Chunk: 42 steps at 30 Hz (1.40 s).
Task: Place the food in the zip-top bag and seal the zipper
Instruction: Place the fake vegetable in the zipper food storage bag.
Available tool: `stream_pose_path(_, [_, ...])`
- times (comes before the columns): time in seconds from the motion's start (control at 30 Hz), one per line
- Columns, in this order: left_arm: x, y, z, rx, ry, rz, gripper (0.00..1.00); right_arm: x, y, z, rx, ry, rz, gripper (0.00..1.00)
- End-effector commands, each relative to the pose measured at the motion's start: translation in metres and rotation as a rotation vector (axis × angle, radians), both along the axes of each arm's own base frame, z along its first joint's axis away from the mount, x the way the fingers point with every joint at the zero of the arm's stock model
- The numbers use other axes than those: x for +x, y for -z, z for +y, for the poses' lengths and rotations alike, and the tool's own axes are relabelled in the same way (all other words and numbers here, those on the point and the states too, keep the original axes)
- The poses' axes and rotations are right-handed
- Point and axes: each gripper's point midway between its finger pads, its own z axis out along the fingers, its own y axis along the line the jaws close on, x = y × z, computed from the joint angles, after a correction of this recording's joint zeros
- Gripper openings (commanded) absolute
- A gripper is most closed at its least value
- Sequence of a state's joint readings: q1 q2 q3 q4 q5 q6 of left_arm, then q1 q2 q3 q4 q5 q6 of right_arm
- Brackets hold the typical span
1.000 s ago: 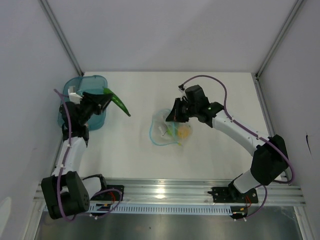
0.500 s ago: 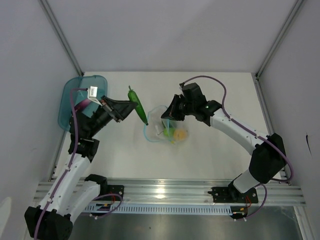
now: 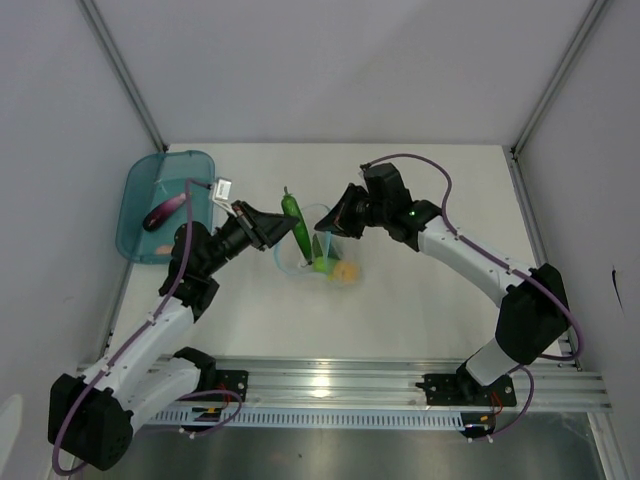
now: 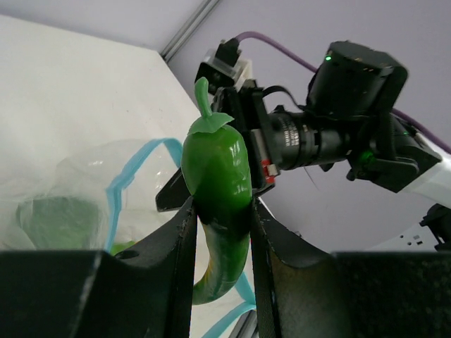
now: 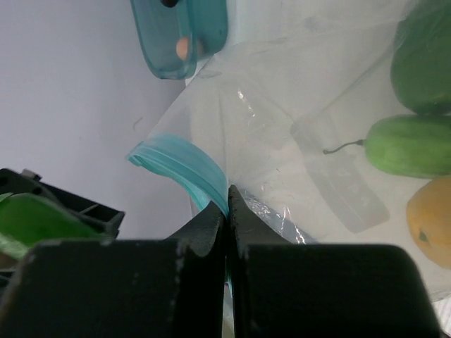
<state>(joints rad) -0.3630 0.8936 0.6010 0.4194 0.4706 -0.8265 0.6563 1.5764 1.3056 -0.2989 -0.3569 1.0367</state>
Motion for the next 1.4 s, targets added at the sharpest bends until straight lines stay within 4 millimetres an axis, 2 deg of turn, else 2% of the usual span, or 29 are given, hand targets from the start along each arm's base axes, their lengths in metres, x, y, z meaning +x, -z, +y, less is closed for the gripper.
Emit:
stream_pose_path(0.0, [0.006,-0.001,-0.002,-0.007,-0.024,-0.046,0.01,0.001,-0.039,0.001,0.107,0.013,-0.053,0.0])
stream_pose_path(0.17, [0.011,0.023,-0.006,0.012,-0.08,0.057,0.0,0.005,-0.045,-0.006,0.134,0.047,-0.063,0.0])
stream_pose_path(0.43, [0.004,0.054,-0.027,0.06,-0.038,0.161,0.01,0.007,-0.04,-0.005,0.163,0.051,-0.06,0.0])
stream_pose_path(0.63, [-0.002,0.067,-0.036,0.089,-0.022,0.197,0.01,0.01,-0.034,-0.011,0.132,0.068,-0.07,0.0])
stream_pose_path(0.8, [-0.002,0.073,-0.036,0.106,-0.028,0.229,0.01,0.012,-0.032,-0.013,0.122,0.072,-0.079,0.0])
stream_pose_path(0.87, [0.001,0.088,-0.031,0.139,-0.07,0.293,0.01,0.011,-0.035,-0.012,0.121,0.062,-0.095,0.0])
stream_pose_path(0.9, [0.004,0.084,-0.03,0.143,-0.082,0.301,0.01,0.01,-0.036,-0.012,0.119,0.06,-0.102,0.0])
stream_pose_path(0.97, [0.005,0.097,-0.03,0.178,-0.092,0.356,0.01,0.009,-0.036,-0.013,0.107,0.059,-0.11,0.0])
stream_pose_path(1.03, [0.01,0.095,-0.03,0.181,-0.11,0.376,0.0,0.009,-0.036,-0.014,0.1,0.056,-0.118,0.0])
stream_pose_path(1.1, [0.011,0.104,-0.031,0.19,-0.115,0.431,0.05,0.007,-0.034,-0.014,0.094,0.054,-0.117,0.0])
stream_pose_path(1.13, [0.013,0.099,-0.033,0.181,-0.114,0.431,0.08,0.007,-0.035,-0.015,0.093,0.056,-0.12,0.0])
stream_pose_path(1.17, [0.015,0.1,-0.034,0.181,-0.113,0.44,0.15,0.007,-0.034,-0.016,0.09,0.055,-0.117,0.0])
stream_pose_path(1.27, [0.019,0.091,-0.037,0.169,-0.115,0.435,0.41,0.006,-0.035,-0.018,0.083,0.056,-0.126,0.0])
stream_pose_path(1.3, [0.019,0.092,-0.036,0.177,-0.12,0.446,0.57,0.006,-0.036,-0.018,0.081,0.056,-0.131,0.0])
stream_pose_path(1.37, [0.022,0.084,-0.035,0.18,-0.128,0.43,0.72,0.006,-0.036,-0.021,0.074,0.063,-0.137,0.0])
